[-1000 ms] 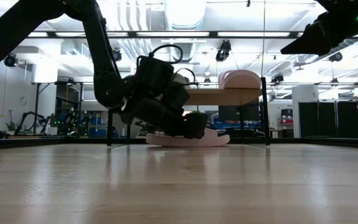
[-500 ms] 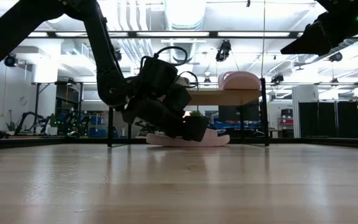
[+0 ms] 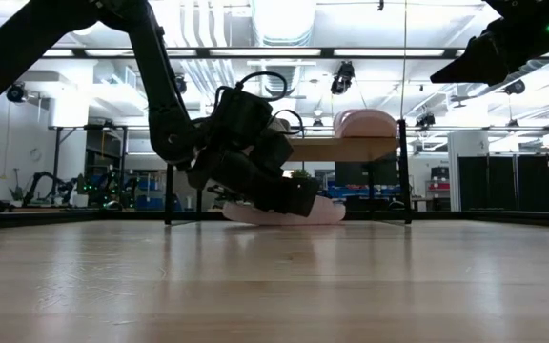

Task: Pick and place slides into the shelf
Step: Put the pink slipper on the shelf

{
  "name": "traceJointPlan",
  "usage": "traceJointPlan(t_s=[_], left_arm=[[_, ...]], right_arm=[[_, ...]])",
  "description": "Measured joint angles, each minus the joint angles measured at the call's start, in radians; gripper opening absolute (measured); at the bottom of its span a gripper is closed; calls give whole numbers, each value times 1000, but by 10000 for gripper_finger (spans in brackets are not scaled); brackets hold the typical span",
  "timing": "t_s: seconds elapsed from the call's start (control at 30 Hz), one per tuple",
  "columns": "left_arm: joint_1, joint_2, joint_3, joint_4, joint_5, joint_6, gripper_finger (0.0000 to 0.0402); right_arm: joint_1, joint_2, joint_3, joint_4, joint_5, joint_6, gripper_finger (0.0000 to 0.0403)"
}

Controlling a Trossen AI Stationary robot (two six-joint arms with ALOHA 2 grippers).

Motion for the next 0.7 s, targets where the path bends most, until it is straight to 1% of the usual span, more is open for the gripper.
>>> traceJointPlan(t_s=[0.37, 0.7], left_arm=[[-53, 1, 0, -4, 4, 7, 1], [-72, -15, -1, -7, 14, 5, 0]], right_arm=[[0, 0, 0, 0, 0, 0, 183], [0, 0, 0, 0, 0, 0, 182]])
